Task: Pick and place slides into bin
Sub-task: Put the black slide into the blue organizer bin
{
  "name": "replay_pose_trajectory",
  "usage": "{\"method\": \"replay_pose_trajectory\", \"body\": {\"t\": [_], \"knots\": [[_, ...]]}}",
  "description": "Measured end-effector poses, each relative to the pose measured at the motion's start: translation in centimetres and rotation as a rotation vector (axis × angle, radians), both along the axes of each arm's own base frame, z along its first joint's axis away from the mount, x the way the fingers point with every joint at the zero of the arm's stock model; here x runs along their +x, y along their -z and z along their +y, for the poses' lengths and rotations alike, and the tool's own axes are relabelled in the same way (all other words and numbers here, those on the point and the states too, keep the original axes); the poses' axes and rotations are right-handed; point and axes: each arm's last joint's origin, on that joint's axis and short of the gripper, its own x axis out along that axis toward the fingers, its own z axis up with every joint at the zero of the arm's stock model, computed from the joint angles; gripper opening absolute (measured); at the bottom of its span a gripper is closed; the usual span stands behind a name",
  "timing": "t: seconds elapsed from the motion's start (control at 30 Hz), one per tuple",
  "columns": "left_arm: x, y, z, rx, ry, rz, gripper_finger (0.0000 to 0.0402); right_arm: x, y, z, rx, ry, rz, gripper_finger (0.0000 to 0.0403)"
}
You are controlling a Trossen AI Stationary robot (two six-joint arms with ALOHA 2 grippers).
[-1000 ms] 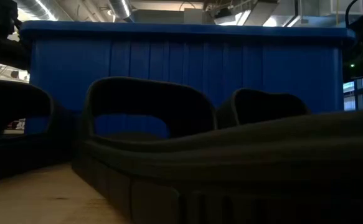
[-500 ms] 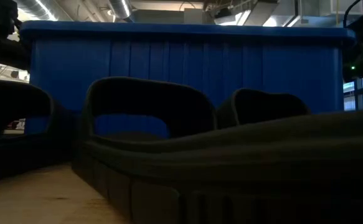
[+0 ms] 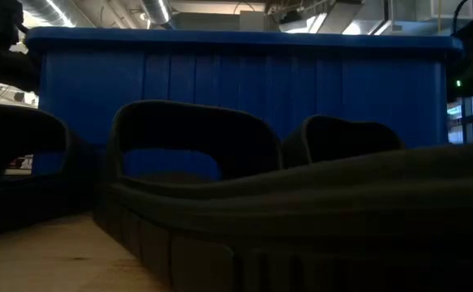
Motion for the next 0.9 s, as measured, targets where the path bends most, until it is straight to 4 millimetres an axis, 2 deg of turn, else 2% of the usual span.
{"method": "replay_pose_trajectory", "body": {"t": [0.07, 0.2, 0.33, 0.53, 0.73, 0.9], "knots": [[0.0, 0.0, 0.0, 0.004, -0.007, 0.066, 0.0195, 0.1, -0.7, 0.2, -0.047, -0.095, -0.122, 0.0327], [0.0, 0.0, 0.0, 0.005, -0.008, 0.073, 0.0195, -0.1, -2.9, 0.9, -0.151, -0.287, -0.328, 0.0327], [0.0, 0.0, 0.0, 0.005, -0.007, 0.072, 0.0195, -0.2, -6.4, 1.7, -0.237, -0.449, -0.288, 0.0327], [0.0, 0.0, 0.0, 0.004, -0.007, 0.071, 0.0195, 0.4, -13.4, 1.3, -0.303, -0.486, -0.217, 0.0327], [0.0, 0.0, 0.0, 0.004, -0.007, 0.070, 0.0195, 3.8, -20.3, -1.0, -0.267, -0.671, -0.114, 0.0327], [0.0, 0.0, 0.0, 0.004, -0.007, 0.070, 0.0195, 7.9, -24.0, -3.3, -0.138, -0.890, 0.001, 0.0327]]}}
